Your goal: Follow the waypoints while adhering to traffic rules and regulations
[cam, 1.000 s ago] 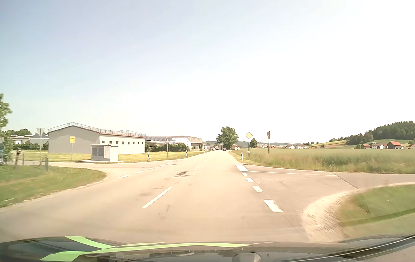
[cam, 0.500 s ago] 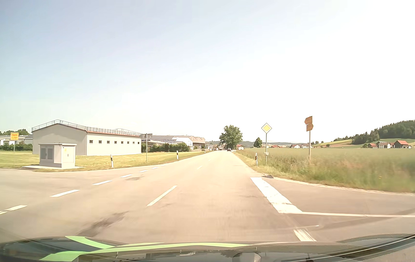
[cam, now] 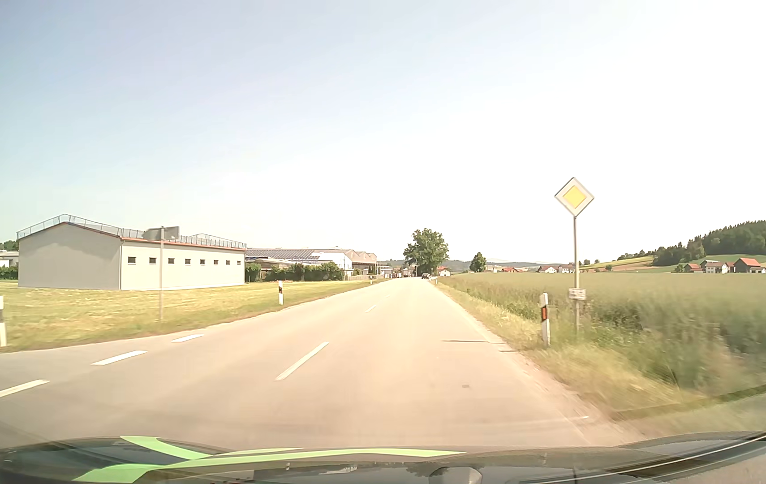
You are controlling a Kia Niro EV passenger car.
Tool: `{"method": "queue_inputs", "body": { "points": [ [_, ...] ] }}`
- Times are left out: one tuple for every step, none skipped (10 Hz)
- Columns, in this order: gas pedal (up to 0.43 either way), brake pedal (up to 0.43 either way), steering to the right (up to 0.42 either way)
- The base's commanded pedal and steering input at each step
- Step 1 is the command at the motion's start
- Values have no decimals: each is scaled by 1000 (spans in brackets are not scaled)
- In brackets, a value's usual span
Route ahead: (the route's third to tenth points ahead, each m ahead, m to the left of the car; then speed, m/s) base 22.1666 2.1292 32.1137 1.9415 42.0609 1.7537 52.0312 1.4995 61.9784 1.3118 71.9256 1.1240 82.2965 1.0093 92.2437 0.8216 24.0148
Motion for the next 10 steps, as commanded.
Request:
{"method": "queue_inputs", "body": {
  "points": [
    [98, 0, 1],
    [98, 0, 1],
    [98, 0, 1],
    [98, 0, 1],
    [0, 0, 0],
    [0, 0, 0],
    [0, 0, 0],
    [0, 0, 0],
    [0, 0, 0],
    [0, 0, 0]
  ]
}}
